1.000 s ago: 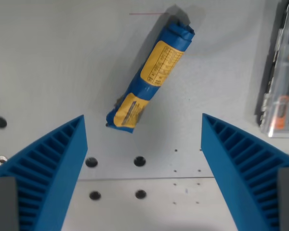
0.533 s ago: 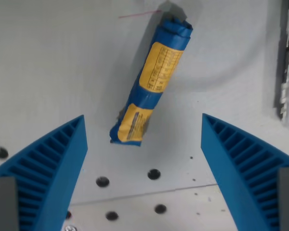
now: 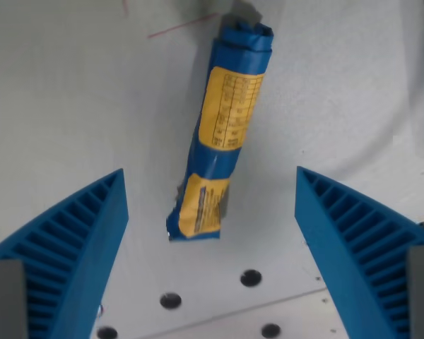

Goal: Move above the blue bag

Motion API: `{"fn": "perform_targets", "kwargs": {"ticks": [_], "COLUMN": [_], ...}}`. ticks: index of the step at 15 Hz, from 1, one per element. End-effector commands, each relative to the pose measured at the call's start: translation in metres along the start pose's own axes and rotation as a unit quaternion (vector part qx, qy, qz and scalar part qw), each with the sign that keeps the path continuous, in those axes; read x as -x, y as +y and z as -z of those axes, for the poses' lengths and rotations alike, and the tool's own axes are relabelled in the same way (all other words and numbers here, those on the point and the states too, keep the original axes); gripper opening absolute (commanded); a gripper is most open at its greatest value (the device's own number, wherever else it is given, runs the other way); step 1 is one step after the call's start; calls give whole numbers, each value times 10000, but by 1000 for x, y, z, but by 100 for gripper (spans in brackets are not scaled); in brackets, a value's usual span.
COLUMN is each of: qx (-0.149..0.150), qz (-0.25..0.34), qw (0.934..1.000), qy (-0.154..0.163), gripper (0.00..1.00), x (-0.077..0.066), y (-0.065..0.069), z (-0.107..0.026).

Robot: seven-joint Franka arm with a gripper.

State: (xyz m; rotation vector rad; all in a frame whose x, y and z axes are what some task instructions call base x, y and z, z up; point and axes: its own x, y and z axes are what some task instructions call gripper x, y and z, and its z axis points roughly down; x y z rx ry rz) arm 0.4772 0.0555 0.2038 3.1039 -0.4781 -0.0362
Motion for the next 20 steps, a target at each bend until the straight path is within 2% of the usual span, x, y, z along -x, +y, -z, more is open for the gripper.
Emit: {"fn": "perform_targets", "kwargs": {"ticks": [1,5,9,14,20], "qx": [-222,-221,-222,-220,-210], "qz": [-1106,-1176,-1165,-1039,-953], "qw": [9929,9921,9922,9935,9944], "qy": [380,380,394,410,399], "gripper": [100,100,100,100,100], "x": [3,3,5,6,7], "y": [3,6,7,9,10], "z": [-14,-30,-40,-47,-48]}}
